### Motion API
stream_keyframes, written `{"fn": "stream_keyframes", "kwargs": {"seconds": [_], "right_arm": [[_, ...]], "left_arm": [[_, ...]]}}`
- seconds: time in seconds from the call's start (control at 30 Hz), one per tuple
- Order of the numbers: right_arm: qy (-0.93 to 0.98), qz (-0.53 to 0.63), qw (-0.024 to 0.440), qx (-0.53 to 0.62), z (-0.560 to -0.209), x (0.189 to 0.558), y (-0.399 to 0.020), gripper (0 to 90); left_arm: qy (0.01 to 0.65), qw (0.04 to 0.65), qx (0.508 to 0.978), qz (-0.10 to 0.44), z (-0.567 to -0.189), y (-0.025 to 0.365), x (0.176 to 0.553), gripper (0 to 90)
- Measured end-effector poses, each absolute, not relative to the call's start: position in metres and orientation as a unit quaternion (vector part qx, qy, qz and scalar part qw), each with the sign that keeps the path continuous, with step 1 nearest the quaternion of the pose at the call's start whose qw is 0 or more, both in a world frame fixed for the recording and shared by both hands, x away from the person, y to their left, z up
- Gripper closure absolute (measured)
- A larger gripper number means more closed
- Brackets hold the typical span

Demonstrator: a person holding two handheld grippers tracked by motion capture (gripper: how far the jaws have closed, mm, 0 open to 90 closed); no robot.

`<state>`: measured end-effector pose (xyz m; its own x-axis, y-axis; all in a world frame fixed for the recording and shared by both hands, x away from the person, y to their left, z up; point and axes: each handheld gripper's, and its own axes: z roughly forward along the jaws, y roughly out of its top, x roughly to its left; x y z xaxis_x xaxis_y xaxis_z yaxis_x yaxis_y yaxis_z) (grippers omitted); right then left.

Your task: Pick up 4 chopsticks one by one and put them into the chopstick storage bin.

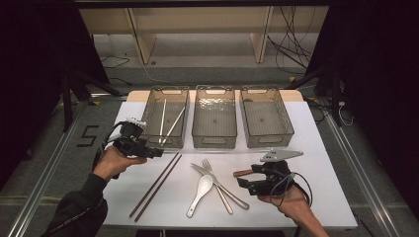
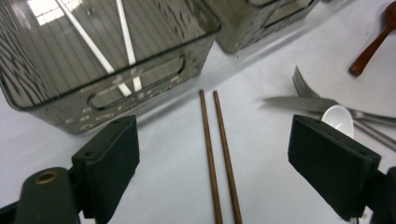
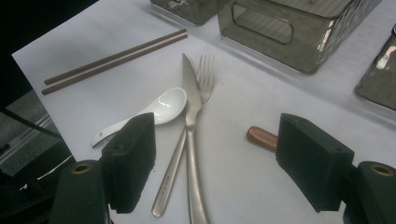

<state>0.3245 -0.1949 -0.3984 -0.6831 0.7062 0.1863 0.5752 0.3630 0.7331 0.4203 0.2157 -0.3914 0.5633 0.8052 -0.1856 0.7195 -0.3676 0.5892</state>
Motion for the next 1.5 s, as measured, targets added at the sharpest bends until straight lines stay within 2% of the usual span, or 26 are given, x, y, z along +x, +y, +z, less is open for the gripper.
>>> {"fn": "stream_keyframes", "kwargs": {"seconds": [0.73, 0.97, 1.17, 1.5], "right_arm": [[0.821, 0.409, 0.077, 0.391, -0.401, 0.325, -0.199, 29.4], [0.821, 0.408, 0.077, 0.392, -0.401, 0.326, -0.198, 29.4], [0.822, 0.407, 0.078, 0.392, -0.401, 0.325, -0.199, 29.4], [0.820, 0.406, 0.082, 0.394, -0.399, 0.324, -0.198, 29.5]], "left_arm": [[0.464, 0.233, 0.853, 0.054, -0.416, 0.206, 0.412, 16.4], [0.464, 0.203, 0.861, 0.050, -0.423, 0.209, 0.408, 19.1], [0.457, 0.182, 0.870, 0.040, -0.431, 0.204, 0.401, 24.6], [0.446, 0.160, 0.881, 0.023, -0.445, 0.203, 0.389, 43.4]]}}
